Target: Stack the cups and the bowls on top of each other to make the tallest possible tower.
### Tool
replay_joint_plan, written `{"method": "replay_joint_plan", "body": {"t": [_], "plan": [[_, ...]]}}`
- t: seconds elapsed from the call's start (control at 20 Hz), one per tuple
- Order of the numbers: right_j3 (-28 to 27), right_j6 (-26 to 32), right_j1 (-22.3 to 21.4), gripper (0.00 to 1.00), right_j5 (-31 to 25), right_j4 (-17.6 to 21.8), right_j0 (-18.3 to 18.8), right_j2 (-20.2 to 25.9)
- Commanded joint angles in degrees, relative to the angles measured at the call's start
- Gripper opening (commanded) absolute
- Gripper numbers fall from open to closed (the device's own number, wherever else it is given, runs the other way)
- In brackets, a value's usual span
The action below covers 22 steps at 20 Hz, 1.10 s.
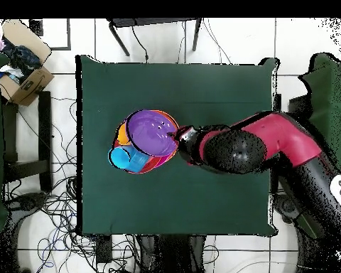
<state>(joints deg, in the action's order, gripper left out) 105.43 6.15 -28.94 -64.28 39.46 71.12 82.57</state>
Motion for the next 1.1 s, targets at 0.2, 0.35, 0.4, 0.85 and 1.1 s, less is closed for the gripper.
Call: {"method": "replay_joint_plan", "body": {"t": [0.2,0.35,0.4,0.85,1.1], "plan": [[-14.91,27.92,1.13,1.00,-13.24,0.78,-4.14,-5.32],[-15.95,23.71,-0.22,1.00,-11.67,-0.38,-4.92,-5.67],[-16.81,22.55,-0.73,1.00,-11.52,-0.64,-5.48,-6.07],[-34.24,21.70,0.88,1.00,-18.30,-1.60,-13.97,-13.95],[-41.78,26.45,2.71,1.00,-22.02,-1.00,-16.63,-16.15]]}}
